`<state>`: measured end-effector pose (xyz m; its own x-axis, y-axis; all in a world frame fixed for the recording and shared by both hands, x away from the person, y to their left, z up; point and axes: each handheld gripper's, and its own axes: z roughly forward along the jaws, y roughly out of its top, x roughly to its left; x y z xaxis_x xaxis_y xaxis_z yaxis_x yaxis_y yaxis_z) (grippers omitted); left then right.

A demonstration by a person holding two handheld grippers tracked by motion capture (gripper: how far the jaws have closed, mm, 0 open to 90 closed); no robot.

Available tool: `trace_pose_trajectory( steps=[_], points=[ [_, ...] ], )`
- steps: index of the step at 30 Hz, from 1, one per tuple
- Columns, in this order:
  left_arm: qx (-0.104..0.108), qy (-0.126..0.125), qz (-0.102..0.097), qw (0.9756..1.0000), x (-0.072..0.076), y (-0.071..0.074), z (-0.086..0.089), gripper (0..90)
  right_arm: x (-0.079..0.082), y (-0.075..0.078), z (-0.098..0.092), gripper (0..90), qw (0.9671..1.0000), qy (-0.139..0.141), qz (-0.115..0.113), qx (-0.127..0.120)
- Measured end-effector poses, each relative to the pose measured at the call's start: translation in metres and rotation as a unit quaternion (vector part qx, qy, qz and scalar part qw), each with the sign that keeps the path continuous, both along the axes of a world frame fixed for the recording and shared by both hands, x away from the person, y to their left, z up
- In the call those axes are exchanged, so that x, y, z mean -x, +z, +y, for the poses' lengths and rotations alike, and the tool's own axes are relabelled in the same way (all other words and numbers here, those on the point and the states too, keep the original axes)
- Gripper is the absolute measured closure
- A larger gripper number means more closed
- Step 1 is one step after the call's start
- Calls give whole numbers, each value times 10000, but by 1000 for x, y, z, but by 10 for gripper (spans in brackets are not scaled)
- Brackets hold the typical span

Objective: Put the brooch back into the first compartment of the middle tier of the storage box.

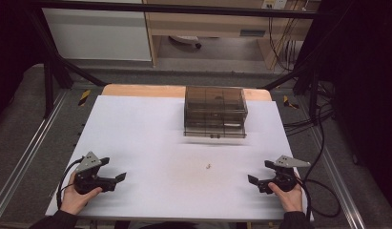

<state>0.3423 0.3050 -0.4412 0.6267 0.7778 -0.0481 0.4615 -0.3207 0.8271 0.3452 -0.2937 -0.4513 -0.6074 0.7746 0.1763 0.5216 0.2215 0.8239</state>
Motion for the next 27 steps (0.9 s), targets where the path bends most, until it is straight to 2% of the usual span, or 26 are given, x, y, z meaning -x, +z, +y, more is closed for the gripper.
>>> trace_pose_trajectory(
  steps=[5, 9, 22, 27],
  points=[
    [13, 17, -10, 10000, 0, 0, 0, 77, 0, 0, 0, 6, 10000, 7, 8, 1],
    [-56, 11, -3, 10000, 1, -1, 0, 76, 0, 0, 1, 6, 10000, 44, 13, 40],
    [-53, 9, 14, 10000, 0, -2, -2, 71, -1, 2, 15, 6, 9996, 228, -2, 136],
    [-83, 0, 27, 10000, 0, -2, -2, 71, -1, 2, 16, 6, 9997, 215, 15, 123]
  ],
)
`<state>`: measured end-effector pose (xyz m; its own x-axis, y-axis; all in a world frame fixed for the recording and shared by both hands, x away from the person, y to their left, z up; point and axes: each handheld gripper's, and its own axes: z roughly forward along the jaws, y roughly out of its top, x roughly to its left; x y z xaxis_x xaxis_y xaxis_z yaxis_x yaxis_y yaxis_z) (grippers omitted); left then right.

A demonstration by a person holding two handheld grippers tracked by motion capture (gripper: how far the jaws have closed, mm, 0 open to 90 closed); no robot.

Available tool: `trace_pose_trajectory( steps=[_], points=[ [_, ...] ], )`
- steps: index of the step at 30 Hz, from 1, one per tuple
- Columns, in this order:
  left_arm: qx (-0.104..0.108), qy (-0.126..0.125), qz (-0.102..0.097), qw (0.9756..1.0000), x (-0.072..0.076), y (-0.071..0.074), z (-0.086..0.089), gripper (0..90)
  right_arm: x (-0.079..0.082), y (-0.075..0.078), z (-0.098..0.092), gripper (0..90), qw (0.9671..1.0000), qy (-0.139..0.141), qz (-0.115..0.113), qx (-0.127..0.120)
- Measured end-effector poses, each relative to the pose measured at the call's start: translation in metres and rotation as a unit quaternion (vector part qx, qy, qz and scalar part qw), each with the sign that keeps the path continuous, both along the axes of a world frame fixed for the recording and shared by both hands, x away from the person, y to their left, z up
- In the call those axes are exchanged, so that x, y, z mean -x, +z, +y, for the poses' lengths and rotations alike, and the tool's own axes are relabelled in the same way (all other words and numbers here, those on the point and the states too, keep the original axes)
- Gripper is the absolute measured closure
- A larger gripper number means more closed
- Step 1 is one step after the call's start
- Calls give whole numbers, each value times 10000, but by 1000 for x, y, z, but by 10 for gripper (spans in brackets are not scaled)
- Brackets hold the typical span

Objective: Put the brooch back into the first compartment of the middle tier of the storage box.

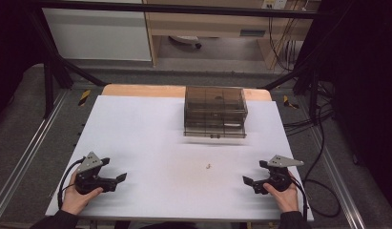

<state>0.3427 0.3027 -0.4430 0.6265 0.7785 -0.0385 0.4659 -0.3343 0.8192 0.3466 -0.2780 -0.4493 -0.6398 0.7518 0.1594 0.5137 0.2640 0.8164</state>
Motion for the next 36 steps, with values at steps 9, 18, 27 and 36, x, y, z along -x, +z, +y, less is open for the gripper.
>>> trace_pose_trajectory(
  steps=[9, 18, 27, 36],
  points=[
    [-24, 12, 0, 10000, 0, 0, 0, 71, -1, 1, 9, 6, 10000, 65, 15, 21],
    [-19, 18, -11, 10000, 0, 0, 0, 71, -2, 2, 17, 6, 9999, 107, 7, 39],
    [-39, 18, -26, 10000, 0, 0, 0, 70, -4, 4, 27, 6, 9998, 145, -10, 135],
    [-52, 32, -39, 10000, 0, 0, 0, 70, -6, 6, 38, 6, 9998, 179, -19, 112]
  ],
)
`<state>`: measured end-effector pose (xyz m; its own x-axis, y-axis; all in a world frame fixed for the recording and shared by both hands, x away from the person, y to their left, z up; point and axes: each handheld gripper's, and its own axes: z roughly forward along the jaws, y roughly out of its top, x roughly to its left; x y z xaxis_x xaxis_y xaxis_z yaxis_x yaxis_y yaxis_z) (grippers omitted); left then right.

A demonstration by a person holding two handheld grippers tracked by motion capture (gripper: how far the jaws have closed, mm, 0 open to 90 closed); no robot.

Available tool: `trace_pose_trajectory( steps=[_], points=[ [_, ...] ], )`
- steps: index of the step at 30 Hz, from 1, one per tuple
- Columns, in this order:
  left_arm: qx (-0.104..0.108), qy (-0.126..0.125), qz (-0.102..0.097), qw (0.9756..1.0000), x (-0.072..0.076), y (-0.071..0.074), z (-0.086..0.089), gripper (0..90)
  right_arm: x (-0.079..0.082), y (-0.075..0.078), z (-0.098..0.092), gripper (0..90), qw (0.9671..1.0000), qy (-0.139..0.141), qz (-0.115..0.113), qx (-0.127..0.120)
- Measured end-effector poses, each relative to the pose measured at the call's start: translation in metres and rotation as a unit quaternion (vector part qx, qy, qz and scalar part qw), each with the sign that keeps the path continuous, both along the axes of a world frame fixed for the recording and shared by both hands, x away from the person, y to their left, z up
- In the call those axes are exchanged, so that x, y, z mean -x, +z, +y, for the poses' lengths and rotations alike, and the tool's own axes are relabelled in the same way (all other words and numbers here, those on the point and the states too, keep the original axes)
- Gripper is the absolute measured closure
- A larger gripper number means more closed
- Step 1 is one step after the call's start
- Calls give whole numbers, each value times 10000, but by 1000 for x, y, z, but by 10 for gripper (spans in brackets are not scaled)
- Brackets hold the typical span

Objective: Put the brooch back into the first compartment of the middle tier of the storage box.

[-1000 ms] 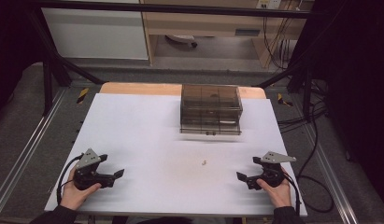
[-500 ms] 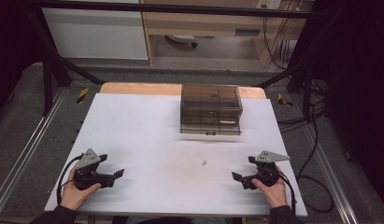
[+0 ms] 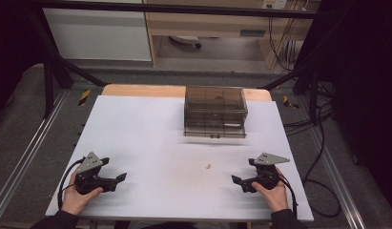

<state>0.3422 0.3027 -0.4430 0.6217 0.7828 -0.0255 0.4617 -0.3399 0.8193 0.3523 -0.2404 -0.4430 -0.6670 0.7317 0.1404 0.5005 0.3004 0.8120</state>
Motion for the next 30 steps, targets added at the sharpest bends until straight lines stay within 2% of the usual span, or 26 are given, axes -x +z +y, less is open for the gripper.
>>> trace_pose_trajectory(
  steps=[16, 30],
  points=[
    [-38, 2, -9, 10000, 0, 0, -1, 70, -8, 2, 22, 6, 9998, -102, 10, 163],
    [-42, 12, -8, 10000, 0, 0, -1, 70, -16, 4, 50, 7, 9995, -133, 41, 272]
  ],
)
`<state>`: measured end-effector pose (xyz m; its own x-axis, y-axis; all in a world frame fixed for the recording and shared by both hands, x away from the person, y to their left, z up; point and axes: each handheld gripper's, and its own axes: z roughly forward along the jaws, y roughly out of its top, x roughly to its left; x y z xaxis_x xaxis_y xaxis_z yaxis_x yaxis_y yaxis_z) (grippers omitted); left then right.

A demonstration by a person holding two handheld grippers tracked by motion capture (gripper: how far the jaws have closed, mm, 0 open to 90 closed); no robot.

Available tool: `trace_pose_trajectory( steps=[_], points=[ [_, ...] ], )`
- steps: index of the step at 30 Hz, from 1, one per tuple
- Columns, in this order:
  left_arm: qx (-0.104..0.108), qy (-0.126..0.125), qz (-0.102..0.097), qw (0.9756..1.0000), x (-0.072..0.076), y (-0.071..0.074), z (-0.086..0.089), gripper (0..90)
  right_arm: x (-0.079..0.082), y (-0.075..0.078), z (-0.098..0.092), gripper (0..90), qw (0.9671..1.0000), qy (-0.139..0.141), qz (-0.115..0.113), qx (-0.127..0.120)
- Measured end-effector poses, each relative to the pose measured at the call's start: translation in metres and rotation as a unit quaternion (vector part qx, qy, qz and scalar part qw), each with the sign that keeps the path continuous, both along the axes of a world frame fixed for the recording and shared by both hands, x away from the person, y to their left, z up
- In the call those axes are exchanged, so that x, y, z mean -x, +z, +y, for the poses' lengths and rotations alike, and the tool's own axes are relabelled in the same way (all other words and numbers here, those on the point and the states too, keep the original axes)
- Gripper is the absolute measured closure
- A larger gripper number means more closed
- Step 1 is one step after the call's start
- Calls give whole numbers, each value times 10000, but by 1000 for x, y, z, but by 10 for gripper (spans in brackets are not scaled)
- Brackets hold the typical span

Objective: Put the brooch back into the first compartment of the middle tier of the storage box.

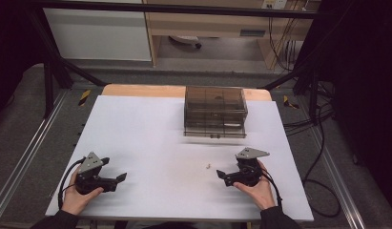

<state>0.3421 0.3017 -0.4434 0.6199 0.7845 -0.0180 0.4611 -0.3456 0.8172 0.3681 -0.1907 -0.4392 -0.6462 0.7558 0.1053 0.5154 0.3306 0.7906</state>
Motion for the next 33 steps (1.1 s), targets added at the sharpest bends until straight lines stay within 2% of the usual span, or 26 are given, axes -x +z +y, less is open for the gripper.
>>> trace_pose_trajectory(
  steps=[10, 23, 26, 33],
  points=[
    [-1, 10, -6, 10000, 0, 0, 0, 70, -5, -1, 14, 12, 10000, -50, 52, 13],
    [-4, 15, -15, 10000, 0, 0, 0, 70, -17, -5, 33, 60, 9998, 54, 207, 1],
    [-6, 16, -18, 10000, 0, 0, 0, 70, -21, -4, 39, 89, 9997, 38, 252, -37],
    [-6, 12, -14, 10000, 0, 0, 0, 70, -26, -6, 39, 169, 9994, -69, 337, -96]
  ],
)
